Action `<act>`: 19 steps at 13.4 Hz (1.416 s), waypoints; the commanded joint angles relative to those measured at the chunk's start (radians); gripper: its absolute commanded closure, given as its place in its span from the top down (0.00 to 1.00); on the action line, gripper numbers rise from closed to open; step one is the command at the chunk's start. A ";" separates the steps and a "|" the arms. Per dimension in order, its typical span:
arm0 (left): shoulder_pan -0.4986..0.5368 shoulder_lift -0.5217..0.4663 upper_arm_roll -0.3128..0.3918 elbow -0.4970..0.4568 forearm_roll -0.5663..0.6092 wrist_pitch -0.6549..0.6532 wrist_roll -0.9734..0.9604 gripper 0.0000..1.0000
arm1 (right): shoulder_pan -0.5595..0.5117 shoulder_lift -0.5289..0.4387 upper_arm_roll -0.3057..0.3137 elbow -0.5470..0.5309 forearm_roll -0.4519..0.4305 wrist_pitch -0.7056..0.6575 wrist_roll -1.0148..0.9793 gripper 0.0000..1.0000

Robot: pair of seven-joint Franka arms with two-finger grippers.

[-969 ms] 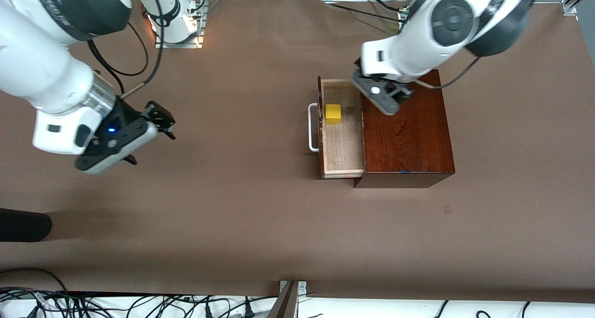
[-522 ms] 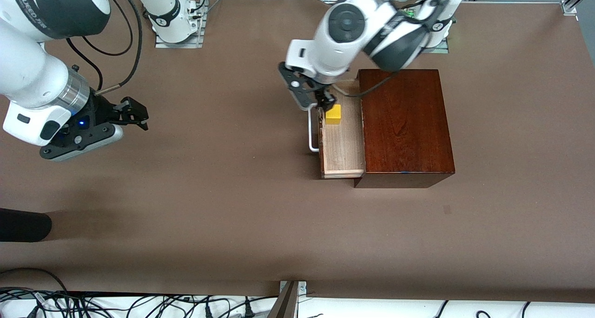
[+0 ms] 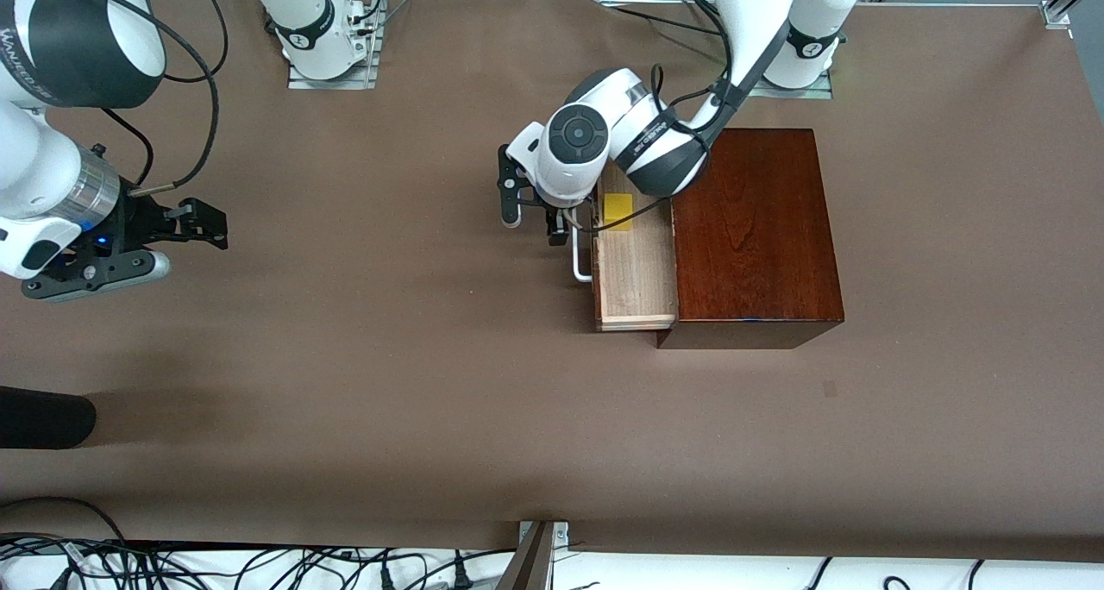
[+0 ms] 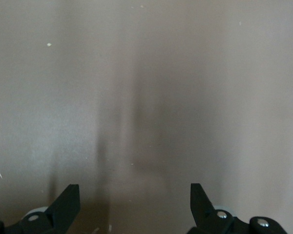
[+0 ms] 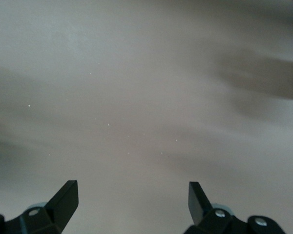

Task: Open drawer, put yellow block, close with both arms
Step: 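Push the drawer shut with the left gripper while the right gripper returns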

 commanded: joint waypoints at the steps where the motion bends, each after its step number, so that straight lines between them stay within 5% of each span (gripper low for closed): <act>1: -0.005 -0.001 0.009 0.023 0.041 -0.028 0.093 1.00 | 0.008 -0.111 -0.012 -0.170 0.018 0.104 0.017 1.00; 4: 0.000 -0.004 0.020 0.009 0.045 -0.125 0.086 1.00 | 0.006 -0.111 -0.023 -0.138 0.006 0.086 -0.009 1.00; 6: 0.009 -0.004 0.035 0.012 0.065 -0.201 0.086 1.00 | 0.008 -0.119 -0.093 -0.114 0.023 0.002 -0.127 1.00; 15: 0.072 -0.011 0.050 0.017 0.140 -0.409 0.070 1.00 | 0.012 -0.119 -0.089 -0.075 0.021 -0.070 -0.106 1.00; 17: 0.075 -0.011 0.062 0.017 0.139 -0.436 0.051 1.00 | 0.002 -0.142 -0.081 -0.106 0.011 -0.080 -0.098 1.00; 19: 0.085 -0.010 0.066 0.015 0.139 -0.441 0.047 1.00 | -0.093 -0.188 0.009 -0.164 0.000 -0.063 -0.097 1.00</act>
